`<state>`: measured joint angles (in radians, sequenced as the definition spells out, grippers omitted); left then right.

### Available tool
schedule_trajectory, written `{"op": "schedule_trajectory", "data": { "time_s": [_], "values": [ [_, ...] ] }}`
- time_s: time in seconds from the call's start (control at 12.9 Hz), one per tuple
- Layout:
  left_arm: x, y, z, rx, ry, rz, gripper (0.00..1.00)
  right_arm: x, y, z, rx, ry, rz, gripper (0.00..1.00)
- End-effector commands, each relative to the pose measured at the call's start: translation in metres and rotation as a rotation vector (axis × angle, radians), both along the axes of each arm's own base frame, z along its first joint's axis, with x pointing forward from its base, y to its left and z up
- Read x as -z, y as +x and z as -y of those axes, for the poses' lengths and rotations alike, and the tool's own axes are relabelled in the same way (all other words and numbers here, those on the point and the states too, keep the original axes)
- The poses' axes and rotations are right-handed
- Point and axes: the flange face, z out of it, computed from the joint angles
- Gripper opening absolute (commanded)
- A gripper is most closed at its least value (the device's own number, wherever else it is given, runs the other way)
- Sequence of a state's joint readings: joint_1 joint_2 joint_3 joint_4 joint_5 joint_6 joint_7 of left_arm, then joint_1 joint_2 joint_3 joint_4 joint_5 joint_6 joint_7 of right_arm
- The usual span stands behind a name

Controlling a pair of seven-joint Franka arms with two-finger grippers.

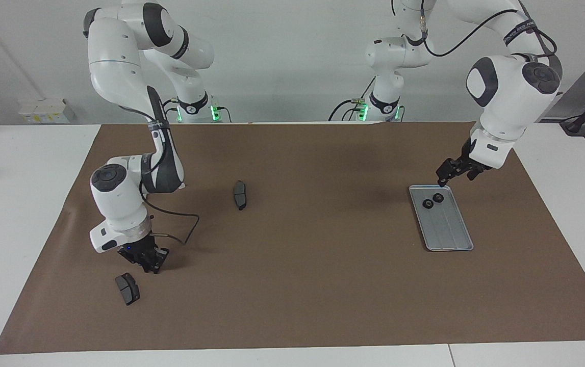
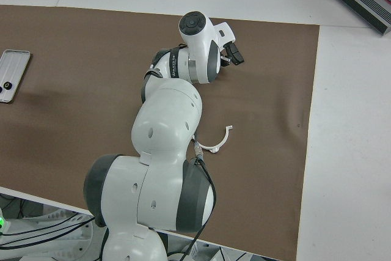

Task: Pick bearing gear from pile to tray
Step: 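Carry the third bearing with the right gripper to the center and release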

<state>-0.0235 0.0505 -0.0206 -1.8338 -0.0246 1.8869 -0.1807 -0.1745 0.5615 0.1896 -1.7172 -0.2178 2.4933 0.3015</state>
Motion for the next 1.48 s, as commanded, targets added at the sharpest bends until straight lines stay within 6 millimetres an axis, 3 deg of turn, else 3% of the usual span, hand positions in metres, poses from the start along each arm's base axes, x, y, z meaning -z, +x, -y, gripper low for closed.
{"op": "schedule_trajectory", "data": {
  "time_s": [0.0, 0.16, 0.39, 0.54, 0.7, 0.85, 1.01, 1.16, 1.32, 1.4],
  "values": [
    [-0.021, -0.01, 0.021, 0.047, -0.007, -0.003, 1.0, -0.01, -0.002, -0.045, -0.079, 0.007, 0.019, 0.13],
    [-0.035, -0.011, 0.036, 0.072, -0.008, 0.003, 1.0, -0.02, -0.007, -0.131, -0.214, 0.002, 0.047, 0.13],
    [-0.04, -0.012, 0.052, 0.09, -0.011, 0.009, 1.0, -0.055, -0.023, -0.256, -0.384, 0.021, 0.13, 0.13],
    [-0.037, -0.012, 0.055, 0.085, -0.013, 0.016, 1.0, -0.075, -0.049, -0.337, -0.499, 0.05, 0.201, 0.13],
    [-0.036, -0.011, 0.056, 0.08, -0.014, 0.025, 1.0, -0.082, -0.079, -0.399, -0.597, 0.09, 0.273, 0.13],
    [-0.036, -0.01, 0.056, 0.08, -0.014, 0.028, 1.0, -0.08, -0.105, -0.441, -0.666, 0.12, 0.31, 0.14],
    [-0.032, -0.01, 0.057, 0.079, -0.015, 0.034, 1.0, -0.066, -0.133, -0.481, -0.72, 0.148, 0.308, 0.14],
    [-0.031, -0.01, 0.064, 0.091, -0.017, 0.038, 1.0, -0.056, -0.141, -0.509, -0.716, 0.177, 0.309, 0.14],
    [-0.031, -0.009, 0.068, 0.069, -0.019, 0.05, 1.0, -0.04, -0.144, -0.522, -0.711, 0.187, 0.293, 0.16],
    [-0.028, -0.009, 0.07, 0.073, -0.019, 0.048, 1.0, -0.04, -0.145, -0.523, -0.711, 0.189, 0.291, 0.25]
  ]
}}
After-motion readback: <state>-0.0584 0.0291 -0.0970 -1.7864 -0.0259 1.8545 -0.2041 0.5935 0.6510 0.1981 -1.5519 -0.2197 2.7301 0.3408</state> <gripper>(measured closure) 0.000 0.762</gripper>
